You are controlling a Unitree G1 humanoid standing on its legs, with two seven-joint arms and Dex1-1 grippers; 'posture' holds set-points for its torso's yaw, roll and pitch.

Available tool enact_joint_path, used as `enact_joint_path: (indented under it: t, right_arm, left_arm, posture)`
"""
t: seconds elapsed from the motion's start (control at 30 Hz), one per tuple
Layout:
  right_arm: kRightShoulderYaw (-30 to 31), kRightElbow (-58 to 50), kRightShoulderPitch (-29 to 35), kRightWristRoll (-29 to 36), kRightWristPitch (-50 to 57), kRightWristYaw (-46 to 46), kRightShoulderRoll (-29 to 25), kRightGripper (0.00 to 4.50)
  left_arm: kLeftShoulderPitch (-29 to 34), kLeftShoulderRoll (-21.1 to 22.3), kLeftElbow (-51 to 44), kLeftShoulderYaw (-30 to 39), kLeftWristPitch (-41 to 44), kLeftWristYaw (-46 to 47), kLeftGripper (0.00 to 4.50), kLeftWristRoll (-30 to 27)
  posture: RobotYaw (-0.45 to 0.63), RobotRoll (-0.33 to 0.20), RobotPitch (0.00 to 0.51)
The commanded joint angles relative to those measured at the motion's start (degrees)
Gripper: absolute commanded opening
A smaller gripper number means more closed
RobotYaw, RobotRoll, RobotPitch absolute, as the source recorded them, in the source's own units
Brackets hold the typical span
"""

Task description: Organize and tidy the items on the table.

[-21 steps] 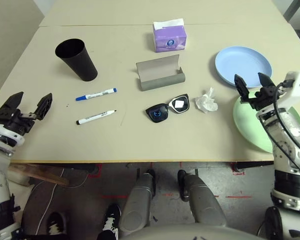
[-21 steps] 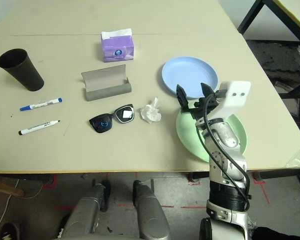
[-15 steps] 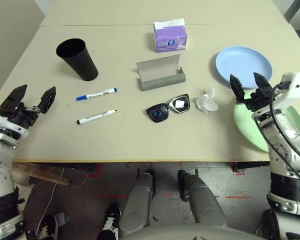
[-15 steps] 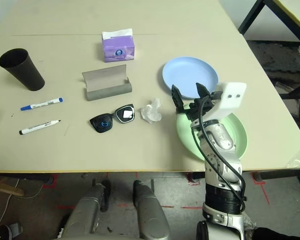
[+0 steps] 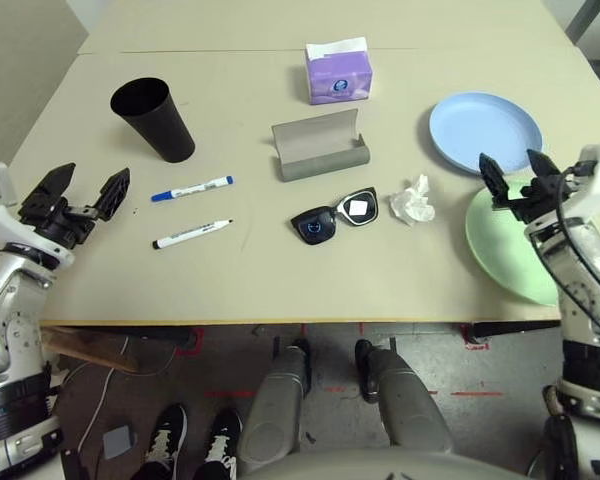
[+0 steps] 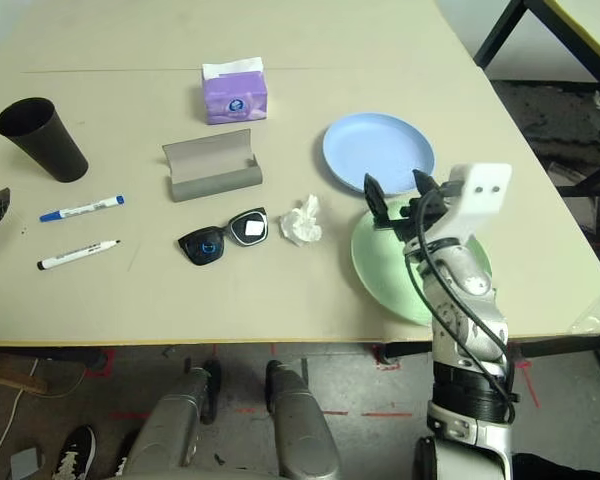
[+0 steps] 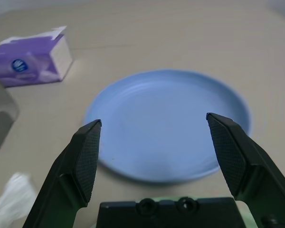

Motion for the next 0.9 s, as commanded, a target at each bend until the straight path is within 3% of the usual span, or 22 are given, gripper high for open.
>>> enact_joint_path:
  t: [0.03,0.23,0.43,0.6,0.9]
  right_arm:
    - [-1.2,3.2,-0.3,-0.6,-2.2,1.2,-1.5,4.5]
    - [-1.7,6.7,-0.7,-1.0,-4.6,1.7,-2.1,4.5]
    - [-1.5,4.7,0.3,-0.9,-3.4,0.8,-2.0,4.5]
    - [-4.7,-3.3,5.1,0.7,2.3,-1.1,-4.1,4.5]
    - [-12.4,-17.2,14.7,4.0,11.9,-5.1,-5.9,4.5]
  left_arm:
    - [0.2,-1.3,1.5,-2.2,-1.2,0.1,4.48,1.6]
    - [-1.7,-1.7,3.8,-3.5,-2.2,-0.1,4.48,2.4]
    - [-4.8,1.2,7.5,-5.0,-3.4,-5.4,4.48,2.3]
    - [-12.5,4.5,15.2,-8.5,-4.9,-17.7,4.48,0.4]
    - [-22.5,5.5,20.4,-19.0,-6.1,-44.0,4.48,-1.1]
  posture:
    - [-0.09,0.0,0.261]
    - [-0.1,0.0,0.254]
    - [-0.13,0.0,0.256]
    - [-0.21,0.0,0.252]
    - [-0.32,0.0,0.231]
